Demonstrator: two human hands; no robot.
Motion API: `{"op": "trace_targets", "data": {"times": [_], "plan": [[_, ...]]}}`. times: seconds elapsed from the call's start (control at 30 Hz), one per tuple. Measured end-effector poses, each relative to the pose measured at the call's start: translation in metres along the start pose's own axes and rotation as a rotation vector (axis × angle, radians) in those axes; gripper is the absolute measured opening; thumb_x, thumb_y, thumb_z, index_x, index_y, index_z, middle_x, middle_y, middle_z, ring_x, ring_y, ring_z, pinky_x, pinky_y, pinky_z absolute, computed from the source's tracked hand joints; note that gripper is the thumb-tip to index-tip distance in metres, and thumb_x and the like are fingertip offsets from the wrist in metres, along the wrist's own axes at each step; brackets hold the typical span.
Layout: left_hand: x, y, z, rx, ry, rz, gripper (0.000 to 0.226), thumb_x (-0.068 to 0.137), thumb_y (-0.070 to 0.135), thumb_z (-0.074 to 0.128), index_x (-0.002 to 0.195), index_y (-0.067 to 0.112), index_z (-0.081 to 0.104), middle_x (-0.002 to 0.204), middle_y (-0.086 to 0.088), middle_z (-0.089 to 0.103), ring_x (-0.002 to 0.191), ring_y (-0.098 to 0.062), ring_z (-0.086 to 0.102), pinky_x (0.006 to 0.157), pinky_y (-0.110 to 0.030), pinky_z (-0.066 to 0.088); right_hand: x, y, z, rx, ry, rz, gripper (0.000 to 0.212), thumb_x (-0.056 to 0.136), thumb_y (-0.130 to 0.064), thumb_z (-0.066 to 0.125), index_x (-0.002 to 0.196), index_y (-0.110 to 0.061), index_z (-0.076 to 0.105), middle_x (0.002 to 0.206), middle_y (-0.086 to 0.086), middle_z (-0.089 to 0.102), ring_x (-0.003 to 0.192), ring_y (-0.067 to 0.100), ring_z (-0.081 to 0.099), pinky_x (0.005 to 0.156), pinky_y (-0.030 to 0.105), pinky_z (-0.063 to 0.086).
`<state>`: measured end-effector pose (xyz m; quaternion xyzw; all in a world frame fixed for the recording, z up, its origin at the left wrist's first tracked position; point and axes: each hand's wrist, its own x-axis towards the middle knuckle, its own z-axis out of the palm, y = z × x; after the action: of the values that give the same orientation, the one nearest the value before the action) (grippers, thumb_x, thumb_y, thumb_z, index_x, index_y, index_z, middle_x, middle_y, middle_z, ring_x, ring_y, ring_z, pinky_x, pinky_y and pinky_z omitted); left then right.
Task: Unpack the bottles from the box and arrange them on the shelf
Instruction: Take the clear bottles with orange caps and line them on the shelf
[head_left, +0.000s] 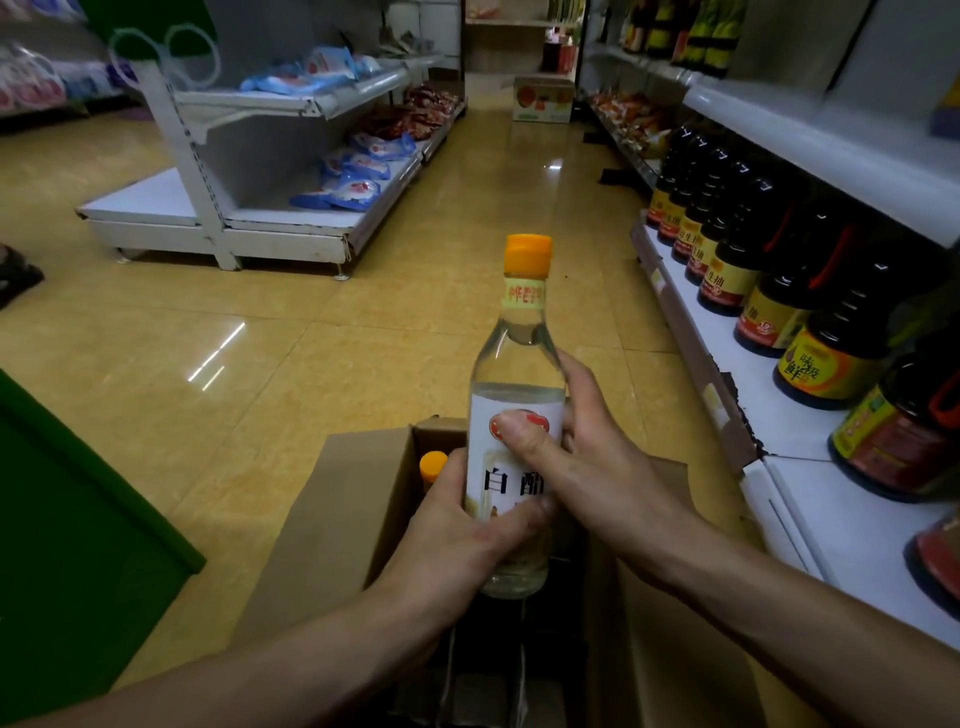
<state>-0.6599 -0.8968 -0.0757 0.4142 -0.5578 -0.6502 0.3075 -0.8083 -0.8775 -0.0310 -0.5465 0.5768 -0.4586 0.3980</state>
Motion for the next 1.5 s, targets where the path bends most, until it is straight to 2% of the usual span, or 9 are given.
{"op": "trace_targets", "data": {"times": [0.1, 0.17, 0.27, 0.37, 0.53, 0.77, 0.93, 1.3, 1.5], "plan": [[0.001, 0.002, 0.0, -0.016, -0.011, 0.01, 0.062, 0.077, 0.036, 0.083, 0.131, 0.033, 0.055, 0.117, -0.002, 0.075, 0.11, -0.02, 0.072, 0.099, -0.047, 0.057, 0.003, 0.005, -0.003, 0.03, 0.004, 0.014, 0.082, 0.073, -0.062, 0.072, 0.144, -0.04, 0.039, 0.12, -0.008, 0.072, 0.107, 0.011, 0.072, 0.095, 0.046, 0.058], [0.001, 0.005, -0.001, -0.028, -0.029, 0.016, 0.062, 0.079, 0.03, 0.084, 0.133, 0.031, 0.054, 0.118, -0.003, 0.074, 0.111, -0.02, 0.072, 0.099, -0.045, 0.057, 0.006, 0.001, -0.008, 0.042, -0.004, 0.016, 0.069, 0.075, -0.059, 0.076, 0.134, -0.035, 0.05, 0.117, -0.006, 0.073, 0.105, 0.011, 0.073, 0.093, 0.046, 0.06], [0.003, 0.01, 0.0, -0.065, -0.021, 0.028, 0.055, 0.081, 0.024, 0.084, 0.13, 0.027, 0.059, 0.116, -0.003, 0.076, 0.108, -0.019, 0.073, 0.096, -0.04, 0.058, 0.007, -0.002, -0.012, 0.064, -0.013, 0.012, 0.068, 0.079, -0.06, 0.075, 0.137, -0.036, 0.048, 0.112, -0.003, 0.075, 0.103, 0.013, 0.074, 0.092, 0.046, 0.061], [0.006, 0.012, 0.004, -0.136, -0.018, 0.031, 0.053, 0.077, 0.026, 0.084, 0.126, 0.024, 0.063, 0.115, -0.007, 0.076, 0.108, -0.025, 0.073, 0.097, -0.045, 0.056, 0.009, -0.003, -0.011, 0.078, -0.001, 0.003, 0.076, 0.079, -0.065, 0.071, 0.144, -0.038, 0.043, 0.116, -0.003, 0.074, 0.106, 0.012, 0.073, 0.094, 0.044, 0.059], [0.011, 0.016, 0.007, -0.178, -0.024, 0.041, 0.051, 0.079, 0.027, 0.079, 0.127, 0.022, 0.063, 0.115, -0.009, 0.076, 0.109, -0.025, 0.073, 0.098, -0.045, 0.056, 0.009, -0.004, -0.011, 0.15, 0.023, -0.014, 0.053, 0.078, -0.055, 0.066, 0.124, -0.029, 0.06, 0.109, -0.004, 0.076, 0.099, 0.011, 0.075, 0.09, 0.042, 0.061], [0.017, 0.012, -0.001, -0.124, -0.026, 0.042, 0.047, 0.082, 0.024, 0.079, 0.126, 0.025, 0.063, 0.113, -0.002, 0.078, 0.105, -0.018, 0.075, 0.092, -0.037, 0.058, 0.016, 0.009, -0.006, 0.18, 0.027, 0.014, 0.051, 0.079, -0.056, 0.068, 0.123, -0.03, 0.061, 0.111, -0.002, 0.076, 0.1, 0.012, 0.075, 0.089, 0.041, 0.062], [0.025, 0.011, -0.001, -0.087, 0.01, 0.038, 0.054, 0.078, 0.035, 0.082, 0.127, 0.03, 0.061, 0.114, 0.0, 0.077, 0.107, -0.018, 0.074, 0.098, -0.045, 0.057, 0.024, 0.01, 0.0, 0.197, 0.056, 0.037, 0.053, 0.077, -0.055, 0.066, 0.122, -0.029, 0.061, 0.109, -0.002, 0.076, 0.096, 0.013, 0.076, 0.083, 0.036, 0.062], [0.027, 0.015, 0.018, -0.076, -0.034, -0.026, 0.047, 0.088, 0.024, 0.075, 0.131, 0.031, 0.058, 0.112, 0.006, 0.078, 0.105, -0.011, 0.074, 0.09, -0.032, 0.061, 0.015, 0.018, -0.011, 0.171, 0.109, 0.09, 0.039, 0.082, -0.058, 0.065, 0.117, -0.04, 0.062, 0.107, -0.004, 0.075, 0.097, 0.015, 0.075, 0.087, 0.047, 0.061], [0.005, 0.039, 0.029, -0.065, 0.026, -0.086, 0.051, 0.085, 0.026, 0.077, 0.132, 0.032, 0.058, 0.11, 0.009, 0.077, 0.101, -0.008, 0.074, 0.079, -0.024, 0.062, 0.005, -0.011, -0.021, 0.166, 0.096, 0.186, 0.055, 0.078, -0.067, 0.071, 0.124, -0.039, 0.059, 0.111, -0.008, 0.075, 0.1, 0.012, 0.074, 0.086, 0.044, 0.062]]}}
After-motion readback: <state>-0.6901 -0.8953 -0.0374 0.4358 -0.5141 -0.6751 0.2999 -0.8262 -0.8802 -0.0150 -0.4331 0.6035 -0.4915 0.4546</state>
